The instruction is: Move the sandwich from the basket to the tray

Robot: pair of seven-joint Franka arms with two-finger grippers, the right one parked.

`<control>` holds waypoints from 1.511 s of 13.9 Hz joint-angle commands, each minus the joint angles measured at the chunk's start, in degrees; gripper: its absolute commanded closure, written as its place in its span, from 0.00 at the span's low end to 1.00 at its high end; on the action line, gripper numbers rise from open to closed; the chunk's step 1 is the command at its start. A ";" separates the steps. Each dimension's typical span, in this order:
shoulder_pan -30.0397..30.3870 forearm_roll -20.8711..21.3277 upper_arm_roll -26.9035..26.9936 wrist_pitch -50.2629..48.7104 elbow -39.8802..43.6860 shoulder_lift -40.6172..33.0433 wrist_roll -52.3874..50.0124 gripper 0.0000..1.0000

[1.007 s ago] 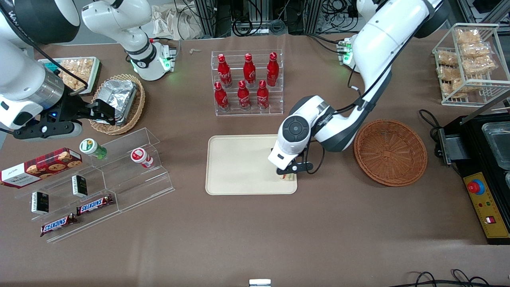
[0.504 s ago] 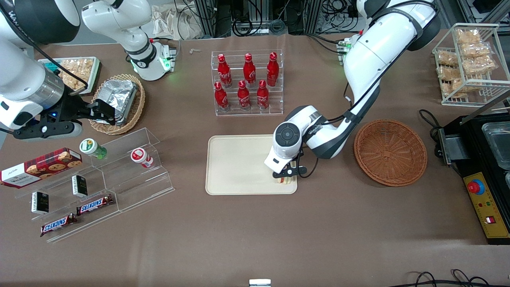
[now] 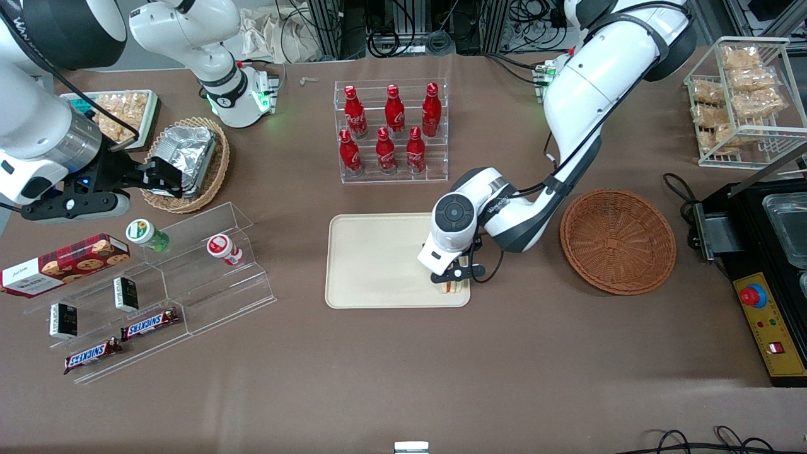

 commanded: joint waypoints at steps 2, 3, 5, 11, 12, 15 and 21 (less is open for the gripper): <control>-0.78 1.52 0.14 0.51 1.56 0.89 -3.16 0.00; -0.78 1.44 0.14 0.51 1.65 0.89 -3.16 0.00; -0.78 1.35 0.05 0.51 1.65 0.71 -3.25 0.00; 1.94 -3.03 0.05 -2.74 1.65 -7.71 -3.34 0.00; 3.08 -3.57 0.05 -5.01 1.56 -9.81 -3.25 0.00; 7.90 -3.83 -0.47 -16.08 1.30 -16.84 -2.28 0.00; 9.86 -15.86 11.62 -16.90 -5.97 -34.76 16.82 0.00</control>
